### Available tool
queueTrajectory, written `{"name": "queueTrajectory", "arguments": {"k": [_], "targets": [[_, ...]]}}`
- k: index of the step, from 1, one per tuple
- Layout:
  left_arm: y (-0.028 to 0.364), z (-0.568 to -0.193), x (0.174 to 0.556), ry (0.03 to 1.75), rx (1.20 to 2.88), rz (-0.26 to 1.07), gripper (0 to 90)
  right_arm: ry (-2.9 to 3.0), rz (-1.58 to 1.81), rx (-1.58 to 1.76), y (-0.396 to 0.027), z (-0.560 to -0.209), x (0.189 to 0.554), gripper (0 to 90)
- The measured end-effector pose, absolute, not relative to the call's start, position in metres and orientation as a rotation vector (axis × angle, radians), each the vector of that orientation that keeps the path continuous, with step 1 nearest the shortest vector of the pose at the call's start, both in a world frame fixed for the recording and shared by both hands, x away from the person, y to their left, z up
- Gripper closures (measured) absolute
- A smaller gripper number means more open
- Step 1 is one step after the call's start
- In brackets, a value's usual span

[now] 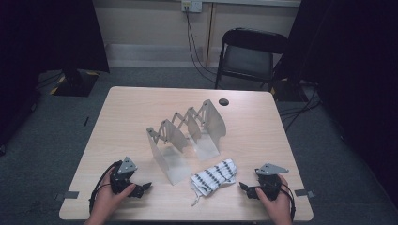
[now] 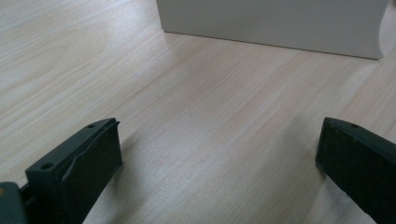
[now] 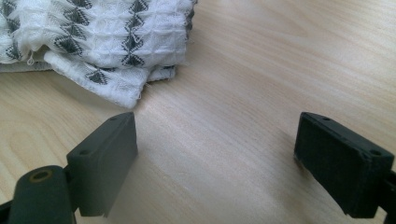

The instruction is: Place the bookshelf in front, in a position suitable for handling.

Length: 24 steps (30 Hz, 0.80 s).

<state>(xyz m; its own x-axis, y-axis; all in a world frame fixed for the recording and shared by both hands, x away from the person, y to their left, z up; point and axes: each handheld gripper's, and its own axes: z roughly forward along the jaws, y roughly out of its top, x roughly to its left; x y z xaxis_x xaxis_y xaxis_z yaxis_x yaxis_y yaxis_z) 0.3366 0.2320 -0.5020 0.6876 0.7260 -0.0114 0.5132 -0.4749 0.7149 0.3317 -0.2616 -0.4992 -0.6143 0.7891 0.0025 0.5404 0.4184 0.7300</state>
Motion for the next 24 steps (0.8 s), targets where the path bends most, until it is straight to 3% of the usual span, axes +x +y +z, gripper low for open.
{"name": "queueTrajectory", "arguments": {"k": [13,24], "targets": [[0.232,-0.502,0.337,0.944,2.186,0.387,0.0,2.331,1.012,1.149,-0.260,-0.499,0.331,12.6],[0.232,-0.502,0.337,0.943,2.186,0.387,0.0,2.376,1.058,1.048,-0.241,-0.477,0.329,25.5]]}}
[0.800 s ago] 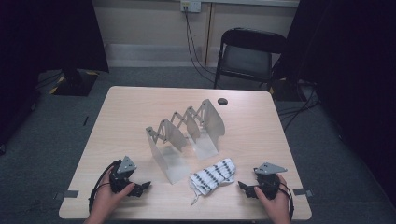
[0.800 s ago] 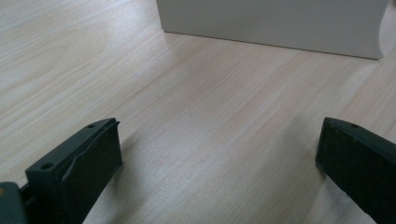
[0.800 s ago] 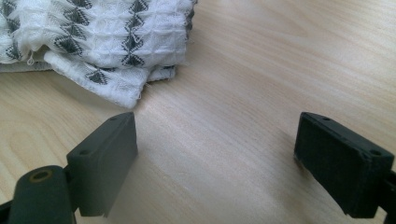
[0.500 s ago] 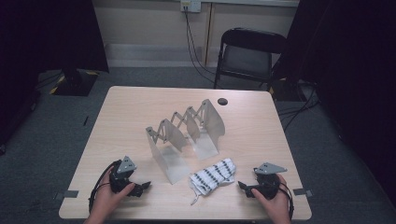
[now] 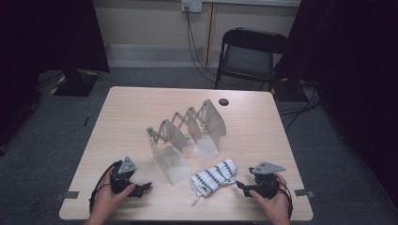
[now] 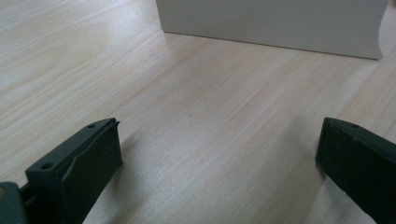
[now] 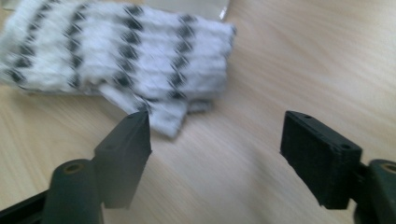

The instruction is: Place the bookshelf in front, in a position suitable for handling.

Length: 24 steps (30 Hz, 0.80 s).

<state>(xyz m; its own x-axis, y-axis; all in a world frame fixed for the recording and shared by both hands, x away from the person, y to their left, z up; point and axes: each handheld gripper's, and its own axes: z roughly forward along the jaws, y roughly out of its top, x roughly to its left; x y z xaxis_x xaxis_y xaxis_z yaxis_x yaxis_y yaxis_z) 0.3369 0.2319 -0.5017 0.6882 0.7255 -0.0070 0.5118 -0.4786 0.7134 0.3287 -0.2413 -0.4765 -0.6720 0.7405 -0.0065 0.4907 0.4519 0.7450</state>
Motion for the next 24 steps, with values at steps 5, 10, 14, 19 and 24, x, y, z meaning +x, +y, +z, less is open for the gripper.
{"name": "queueTrajectory", "arguments": {"k": [5,10,14,19,24], "targets": [[0.232,-0.502,0.337,0.943,2.186,0.387,0.0,2.424,1.053,0.960,-0.224,-0.470,0.332,36.6],[0.232,-0.502,0.337,0.943,2.186,0.386,0.0,2.430,1.072,0.958,-0.217,-0.467,0.337,46.7],[0.232,-0.502,0.337,0.943,2.186,0.387,0.0,2.433,1.078,0.960,-0.213,-0.467,0.340,50.7],[0.232,-0.502,0.337,0.943,2.186,0.387,0.0,2.489,1.042,0.941,-0.205,-0.473,0.344,55.1],[0.232,-0.502,0.337,0.942,2.189,0.388,0.0,2.487,1.025,0.954,-0.208,-0.475,0.351,60.3]]}}
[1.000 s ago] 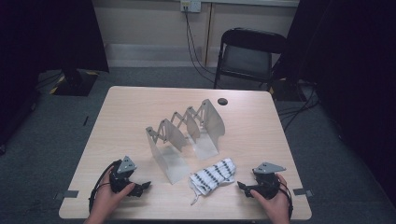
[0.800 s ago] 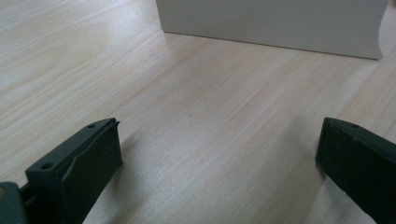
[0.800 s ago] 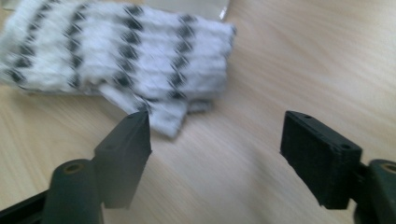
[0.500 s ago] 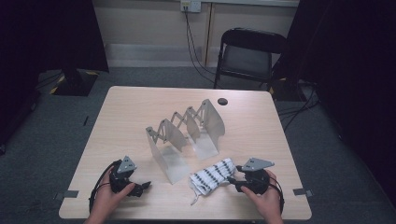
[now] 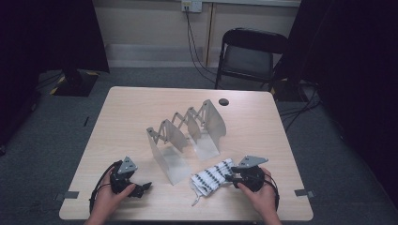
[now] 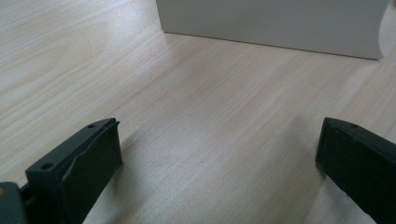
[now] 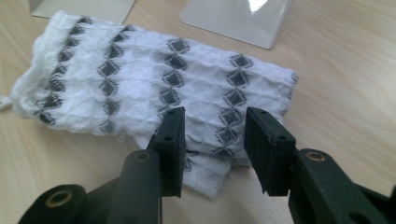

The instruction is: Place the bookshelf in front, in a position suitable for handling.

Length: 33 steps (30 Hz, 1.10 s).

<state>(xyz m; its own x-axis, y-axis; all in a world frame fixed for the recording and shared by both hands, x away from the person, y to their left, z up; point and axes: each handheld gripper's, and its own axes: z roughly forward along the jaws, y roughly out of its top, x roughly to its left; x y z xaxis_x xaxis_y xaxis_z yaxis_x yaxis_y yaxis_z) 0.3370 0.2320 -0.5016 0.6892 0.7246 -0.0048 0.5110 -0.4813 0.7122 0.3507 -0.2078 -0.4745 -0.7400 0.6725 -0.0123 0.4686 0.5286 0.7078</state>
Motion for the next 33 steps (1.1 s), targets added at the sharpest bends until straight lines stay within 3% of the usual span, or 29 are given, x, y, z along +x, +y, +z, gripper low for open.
{"name": "queueTrajectory", "arguments": {"k": [12,18,24,33], "targets": [[0.231,-0.502,0.337,0.945,2.182,0.387,0.0,2.443,1.023,1.053,-0.227,-0.468,0.362,59.8],[0.231,-0.502,0.337,0.941,2.187,0.387,0.0,2.451,1.129,1.027,-0.212,-0.455,0.344,60.4],[0.230,-0.502,0.338,0.934,2.190,0.385,0.0,2.582,1.111,0.877,-0.168,-0.464,0.330,61.0],[0.230,-0.502,0.338,0.934,2.191,0.383,0.0,2.646,1.014,0.834,-0.172,-0.476,0.337,63.5]]}}
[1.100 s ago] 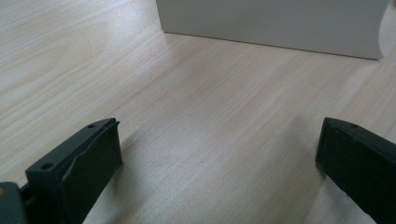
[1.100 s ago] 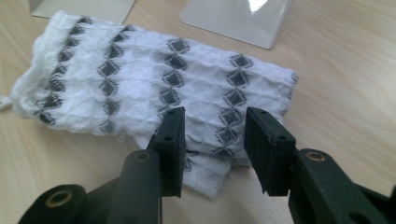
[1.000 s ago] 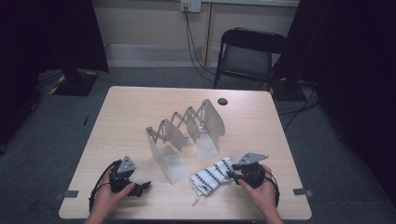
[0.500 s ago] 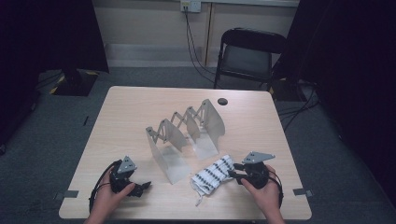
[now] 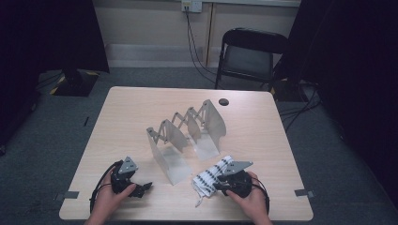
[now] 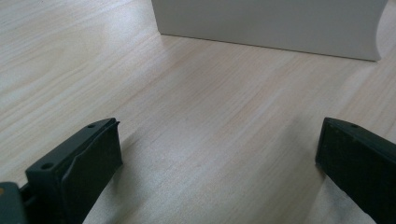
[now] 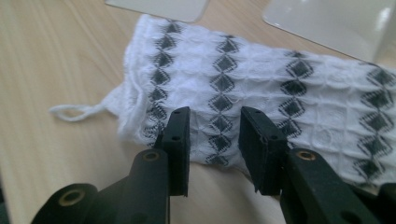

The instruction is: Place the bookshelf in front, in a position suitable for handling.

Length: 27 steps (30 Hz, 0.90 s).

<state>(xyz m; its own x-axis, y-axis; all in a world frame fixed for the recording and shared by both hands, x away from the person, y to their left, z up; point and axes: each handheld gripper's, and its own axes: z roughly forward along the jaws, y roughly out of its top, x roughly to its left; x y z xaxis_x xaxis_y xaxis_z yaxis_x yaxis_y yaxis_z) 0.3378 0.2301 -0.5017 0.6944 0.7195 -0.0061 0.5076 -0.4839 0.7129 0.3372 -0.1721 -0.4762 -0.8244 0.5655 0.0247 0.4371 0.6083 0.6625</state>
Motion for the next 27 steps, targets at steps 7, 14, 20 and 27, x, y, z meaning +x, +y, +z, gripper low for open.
{"name": "queueTrajectory", "arguments": {"k": [7,14,20,27], "targets": [[0.230,-0.502,0.338,0.937,2.188,0.380,0.0,2.588,0.932,0.911,-0.196,-0.472,0.352,62.1],[0.229,-0.502,0.339,0.934,2.185,0.377,0.0,2.428,1.044,1.059,-0.208,-0.452,0.357,55.9],[0.228,-0.502,0.340,0.924,2.196,0.379,0.0,2.541,1.122,0.890,-0.165,-0.450,0.349,63.6],[0.227,-0.502,0.341,0.917,2.196,0.376,0.0,2.647,1.004,0.925,-0.166,-0.474,0.343,70.5]]}}
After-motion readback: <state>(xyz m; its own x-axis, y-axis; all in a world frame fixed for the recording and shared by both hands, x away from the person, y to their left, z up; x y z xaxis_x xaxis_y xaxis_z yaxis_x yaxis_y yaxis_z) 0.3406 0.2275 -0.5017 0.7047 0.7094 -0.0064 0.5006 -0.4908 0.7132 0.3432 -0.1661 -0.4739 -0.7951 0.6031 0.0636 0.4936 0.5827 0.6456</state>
